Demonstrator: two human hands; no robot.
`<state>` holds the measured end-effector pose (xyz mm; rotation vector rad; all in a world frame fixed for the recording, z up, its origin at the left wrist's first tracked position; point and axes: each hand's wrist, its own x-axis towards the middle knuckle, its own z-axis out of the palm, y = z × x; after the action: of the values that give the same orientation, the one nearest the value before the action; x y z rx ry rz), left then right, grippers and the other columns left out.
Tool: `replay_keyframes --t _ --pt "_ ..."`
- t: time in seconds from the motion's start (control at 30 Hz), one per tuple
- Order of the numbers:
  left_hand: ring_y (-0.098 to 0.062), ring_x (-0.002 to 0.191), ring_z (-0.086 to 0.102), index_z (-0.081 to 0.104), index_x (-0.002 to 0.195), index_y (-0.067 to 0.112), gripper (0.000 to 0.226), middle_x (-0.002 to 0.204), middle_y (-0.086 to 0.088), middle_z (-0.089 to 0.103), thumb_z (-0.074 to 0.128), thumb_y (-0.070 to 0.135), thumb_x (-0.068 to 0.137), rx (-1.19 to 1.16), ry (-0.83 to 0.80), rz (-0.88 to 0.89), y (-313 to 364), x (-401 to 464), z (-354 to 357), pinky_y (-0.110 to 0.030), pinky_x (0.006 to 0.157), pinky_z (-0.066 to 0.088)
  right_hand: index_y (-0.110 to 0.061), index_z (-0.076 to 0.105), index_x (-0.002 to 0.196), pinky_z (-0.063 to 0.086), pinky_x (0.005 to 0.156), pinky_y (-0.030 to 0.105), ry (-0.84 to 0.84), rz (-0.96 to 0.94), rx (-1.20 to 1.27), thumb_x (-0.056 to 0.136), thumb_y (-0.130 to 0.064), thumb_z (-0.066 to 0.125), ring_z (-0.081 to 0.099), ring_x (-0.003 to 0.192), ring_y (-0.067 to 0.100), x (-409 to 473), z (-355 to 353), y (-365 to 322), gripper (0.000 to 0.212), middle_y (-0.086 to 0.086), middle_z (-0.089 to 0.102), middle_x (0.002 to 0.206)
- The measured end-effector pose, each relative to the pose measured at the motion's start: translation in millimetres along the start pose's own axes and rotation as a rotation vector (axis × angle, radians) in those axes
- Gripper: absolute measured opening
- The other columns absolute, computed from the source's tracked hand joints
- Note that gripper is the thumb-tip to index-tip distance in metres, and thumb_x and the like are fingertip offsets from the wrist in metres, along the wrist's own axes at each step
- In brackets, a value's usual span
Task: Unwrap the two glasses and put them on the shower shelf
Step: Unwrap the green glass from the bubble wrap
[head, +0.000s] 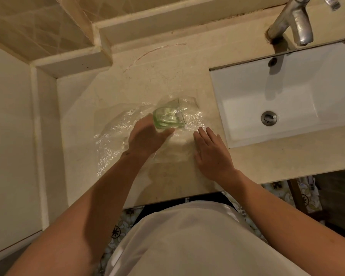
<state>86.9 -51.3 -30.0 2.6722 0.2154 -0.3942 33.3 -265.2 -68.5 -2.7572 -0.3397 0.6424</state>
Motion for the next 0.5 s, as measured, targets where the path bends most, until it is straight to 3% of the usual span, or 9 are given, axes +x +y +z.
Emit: replay_keyframes --t 0.07,0.13,0.23,0.5 --pt "-0.033 0.126 0.050 0.046 0.138 0.000 0.091 0.134 -0.020 0.053 0.072 0.065 0.080 0.051 -0.062 0.070 6 -1 -1 -0.043 0.101 0.046 -0.011 0.032 0.157 0.024 0.119 0.047 0.002 -0.002 -0.014 0.102 -0.028 0.042 0.018 0.154 0.028 0 0 0 0.058 0.006 0.027 0.166" --pt "-0.034 0.147 0.029 0.024 0.153 -0.003 0.118 0.158 -0.021 0.030 0.066 0.075 0.076 0.151 -0.129 0.056 9 -1 0 -0.050 0.116 0.033 -0.011 0.032 0.157 0.025 0.119 0.047 0.003 -0.007 -0.024 0.103 -0.029 0.040 0.018 0.154 0.028 0 0 1 0.057 0.006 0.027 0.166" --pt "-0.028 0.157 0.003 -0.002 0.159 -0.003 0.136 0.169 -0.018 0.002 0.065 0.079 0.073 0.166 -0.179 0.000 9 4 2 -0.049 0.126 0.016 -0.011 0.031 0.157 0.024 0.120 0.047 -0.002 -0.006 -0.024 0.103 -0.030 0.038 0.017 0.154 0.028 1 1 2 0.057 0.005 0.027 0.166" --pt "-0.030 0.157 -0.007 -0.007 0.159 -0.002 0.146 0.169 -0.019 -0.008 0.048 0.096 0.065 0.258 -0.241 -0.101 1 18 4 -0.047 0.127 0.006 -0.013 0.029 0.158 0.020 0.122 0.047 0.020 0.002 0.000 0.104 -0.029 0.037 0.013 0.156 0.025 0 5 4 0.057 0.003 0.025 0.167"
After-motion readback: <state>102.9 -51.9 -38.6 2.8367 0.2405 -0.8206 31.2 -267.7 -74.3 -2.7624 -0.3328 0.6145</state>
